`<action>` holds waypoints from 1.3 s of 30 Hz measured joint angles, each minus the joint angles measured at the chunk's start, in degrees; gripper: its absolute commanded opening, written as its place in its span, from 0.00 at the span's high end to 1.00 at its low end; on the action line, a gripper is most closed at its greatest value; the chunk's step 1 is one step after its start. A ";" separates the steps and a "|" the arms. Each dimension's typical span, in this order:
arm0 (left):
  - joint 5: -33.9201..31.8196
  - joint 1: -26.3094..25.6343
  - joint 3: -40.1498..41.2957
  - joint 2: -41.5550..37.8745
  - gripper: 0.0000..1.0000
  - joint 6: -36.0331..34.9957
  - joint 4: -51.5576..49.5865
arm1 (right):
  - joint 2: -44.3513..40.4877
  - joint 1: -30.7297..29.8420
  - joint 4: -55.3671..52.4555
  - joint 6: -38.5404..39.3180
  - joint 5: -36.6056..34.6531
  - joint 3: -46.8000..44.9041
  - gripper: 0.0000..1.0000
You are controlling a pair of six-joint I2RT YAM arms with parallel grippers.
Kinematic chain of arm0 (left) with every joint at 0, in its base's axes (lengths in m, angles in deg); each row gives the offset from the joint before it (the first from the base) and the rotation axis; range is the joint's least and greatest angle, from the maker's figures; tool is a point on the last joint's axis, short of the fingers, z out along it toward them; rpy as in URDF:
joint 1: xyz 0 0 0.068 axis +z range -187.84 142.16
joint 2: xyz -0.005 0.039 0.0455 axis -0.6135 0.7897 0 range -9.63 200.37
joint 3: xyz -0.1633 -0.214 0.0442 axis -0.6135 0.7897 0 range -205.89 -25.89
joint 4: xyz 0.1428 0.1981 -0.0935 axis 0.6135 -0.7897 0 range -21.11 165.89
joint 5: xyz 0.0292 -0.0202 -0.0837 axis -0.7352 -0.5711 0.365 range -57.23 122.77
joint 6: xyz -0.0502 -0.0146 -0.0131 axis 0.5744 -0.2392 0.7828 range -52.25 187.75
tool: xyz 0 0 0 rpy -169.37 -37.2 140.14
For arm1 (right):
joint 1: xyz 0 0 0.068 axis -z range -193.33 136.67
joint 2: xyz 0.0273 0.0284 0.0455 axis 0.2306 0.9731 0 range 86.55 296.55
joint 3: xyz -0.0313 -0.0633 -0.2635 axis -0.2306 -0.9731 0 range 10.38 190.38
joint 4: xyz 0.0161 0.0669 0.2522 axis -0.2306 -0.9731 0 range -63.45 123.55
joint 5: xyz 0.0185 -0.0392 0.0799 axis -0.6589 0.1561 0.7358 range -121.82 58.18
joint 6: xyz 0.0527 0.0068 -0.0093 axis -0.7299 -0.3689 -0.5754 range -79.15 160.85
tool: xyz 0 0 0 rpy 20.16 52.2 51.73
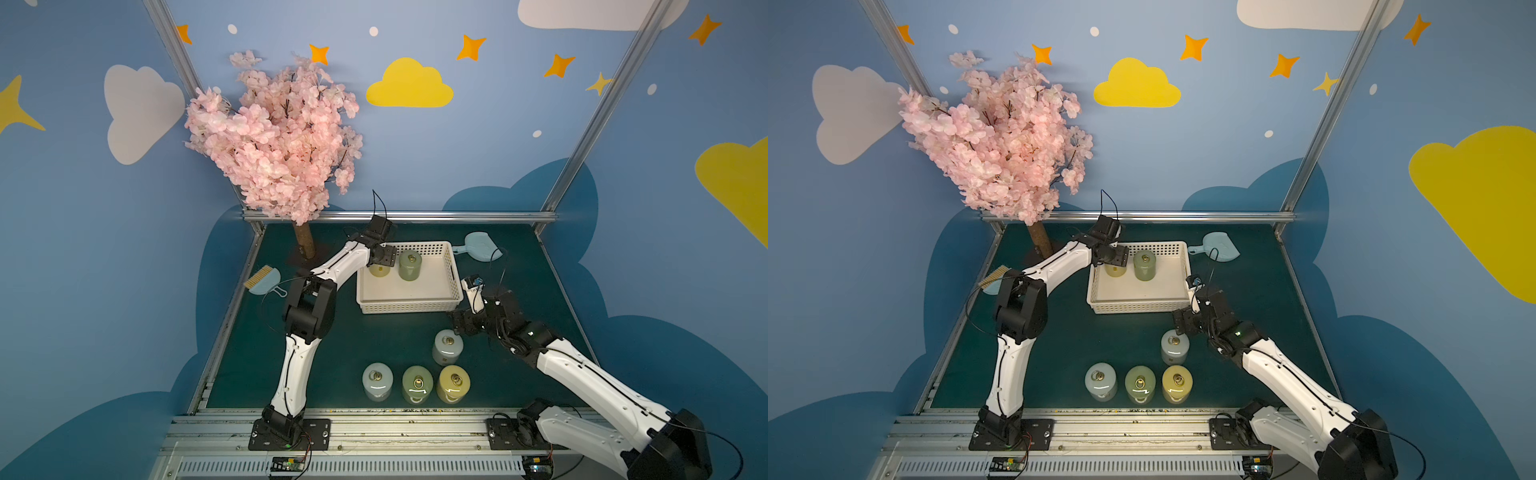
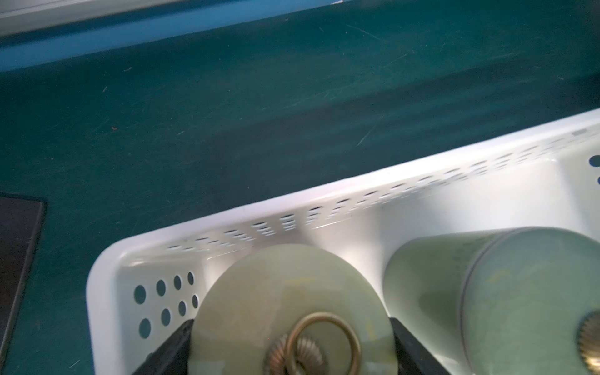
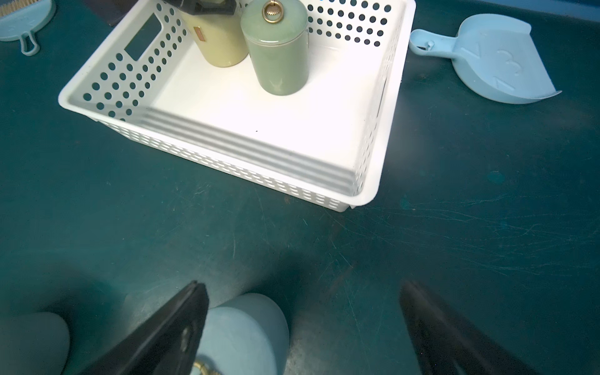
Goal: Take the tea canister out of the basket
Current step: Pick up the tea canister from the basket.
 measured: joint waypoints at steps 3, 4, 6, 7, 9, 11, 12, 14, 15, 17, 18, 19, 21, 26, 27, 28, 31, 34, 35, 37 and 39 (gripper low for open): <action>0.00 0.00 0.00 0.00 0.38 0.02 -0.02 | 0.00 0.00 0.00 0.00 0.11 0.00 0.02; 0.00 0.00 0.00 0.00 0.40 0.02 -0.02 | 0.00 0.00 0.00 0.00 0.13 0.00 0.02; 0.04 0.00 0.00 0.00 0.41 0.02 -0.04 | 0.00 0.00 0.02 0.00 0.17 0.00 0.02; 0.09 0.00 0.00 0.00 0.42 0.00 -0.04 | 0.00 0.00 0.02 -0.02 0.17 0.00 0.02; 0.22 -0.02 0.00 -0.02 0.43 -0.02 -0.09 | 0.00 0.00 0.02 0.00 0.20 0.00 0.02; 0.24 -0.02 0.00 -0.04 0.43 -0.17 -0.17 | 0.00 0.02 0.04 -0.02 0.28 0.00 0.02; 0.26 -0.04 0.00 -0.07 0.43 -0.22 -0.20 | 0.00 0.02 0.04 -0.02 0.31 0.00 0.02; 0.37 -0.15 0.00 -0.20 0.43 -0.39 -0.42 | 0.00 0.02 0.07 -0.07 0.33 0.00 0.01; 0.42 -0.20 0.00 -0.31 0.43 -0.44 -0.70 | 0.00 0.02 0.09 -0.09 0.33 0.00 0.02; 0.42 -0.39 0.00 -0.61 0.43 -0.63 -1.49 | 0.00 0.02 0.20 -0.17 0.33 -0.09 0.02; 0.46 -0.55 0.00 -0.74 0.44 -0.68 -1.90 | 0.00 0.04 0.26 -0.17 0.35 -0.15 0.02; 0.46 -0.68 0.00 -0.90 0.44 -0.81 -2.36 | 0.00 0.04 0.33 -0.20 0.33 -0.22 0.02; 0.44 -0.98 0.07 -1.31 0.44 -0.87 -3.39 | 0.00 0.11 0.35 -0.22 0.35 -0.28 0.02; 0.42 -1.60 0.72 -2.97 0.45 -1.09 -4.59 | 0.00 0.28 0.37 -0.39 0.33 -0.31 0.02; 0.44 -1.68 0.85 -3.32 0.45 -1.09 -4.68 | 0.00 0.31 0.37 -0.42 0.33 -0.31 0.02; 0.44 -1.77 1.07 -3.78 0.45 -1.09 -4.74 | 0.00 0.33 0.39 -0.42 0.33 -0.31 0.02; 0.39 -1.95 2.08 -5.55 0.45 -1.09 -4.81 | 0.00 0.33 0.39 -0.42 0.33 -0.31 0.02; 0.31 -2.08 3.37 -7.67 0.45 -1.09 -4.90 | 0.00 0.33 0.42 -0.42 0.33 -0.31 0.02; 0.22 -2.10 3.82 -8.46 0.45 -1.09 -4.92 | 0.00 0.33 0.42 -0.44 0.33 -0.31 0.02; 0.13 -2.27 4.61 -9.92 0.45 -1.09 -4.94 | 0.00 0.35 0.42 -0.44 0.31 -0.35 0.02; 0.07 -2.36 5.35 -11.23 0.45 -1.09 -4.96 | -0.02 0.35 0.63 -0.44 0.31 -0.55 0.02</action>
